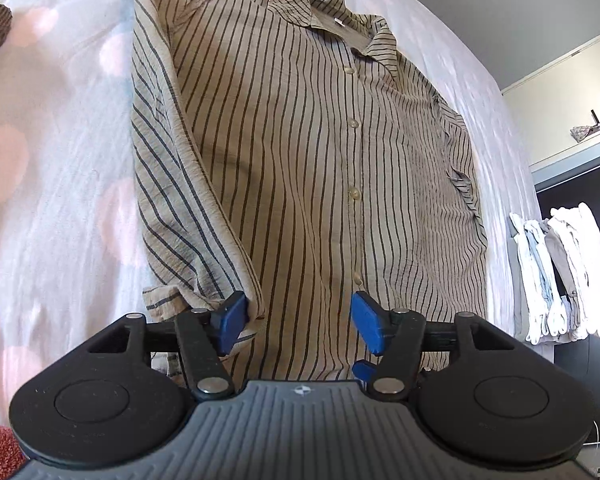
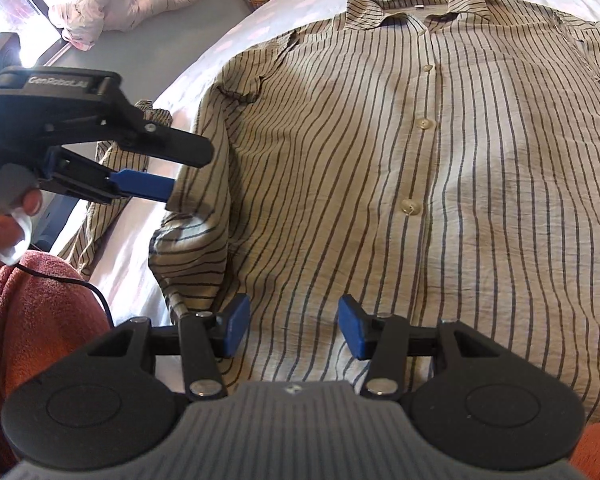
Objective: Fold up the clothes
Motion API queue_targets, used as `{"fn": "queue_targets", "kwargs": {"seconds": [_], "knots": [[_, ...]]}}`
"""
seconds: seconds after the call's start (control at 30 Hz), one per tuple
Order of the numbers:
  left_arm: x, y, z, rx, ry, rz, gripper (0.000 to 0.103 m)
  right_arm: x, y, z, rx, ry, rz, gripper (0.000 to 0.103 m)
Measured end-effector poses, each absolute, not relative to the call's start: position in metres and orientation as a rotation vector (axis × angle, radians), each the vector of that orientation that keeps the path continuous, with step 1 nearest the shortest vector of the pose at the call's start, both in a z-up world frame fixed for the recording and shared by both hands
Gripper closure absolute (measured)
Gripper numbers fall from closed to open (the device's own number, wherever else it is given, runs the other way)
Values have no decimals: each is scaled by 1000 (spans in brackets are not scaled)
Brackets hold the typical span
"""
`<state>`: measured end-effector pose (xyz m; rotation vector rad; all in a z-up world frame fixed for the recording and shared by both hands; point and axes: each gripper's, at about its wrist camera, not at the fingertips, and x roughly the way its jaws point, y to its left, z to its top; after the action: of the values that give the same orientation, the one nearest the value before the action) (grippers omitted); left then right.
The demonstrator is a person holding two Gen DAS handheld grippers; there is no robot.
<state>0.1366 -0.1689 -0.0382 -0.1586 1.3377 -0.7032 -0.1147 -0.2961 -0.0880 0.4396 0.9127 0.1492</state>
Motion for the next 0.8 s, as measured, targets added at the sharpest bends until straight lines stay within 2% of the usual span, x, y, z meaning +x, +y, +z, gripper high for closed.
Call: {"fn": "queue_targets", "kwargs": {"seconds": [0.43, 0.8], "knots": [[136, -151, -13, -45, 1335, -699, 46, -118, -272, -69, 414, 828, 266, 51], [156, -129, -45, -33, 1321, -605, 46, -104, -237, -73, 374, 846, 350, 52]]}}
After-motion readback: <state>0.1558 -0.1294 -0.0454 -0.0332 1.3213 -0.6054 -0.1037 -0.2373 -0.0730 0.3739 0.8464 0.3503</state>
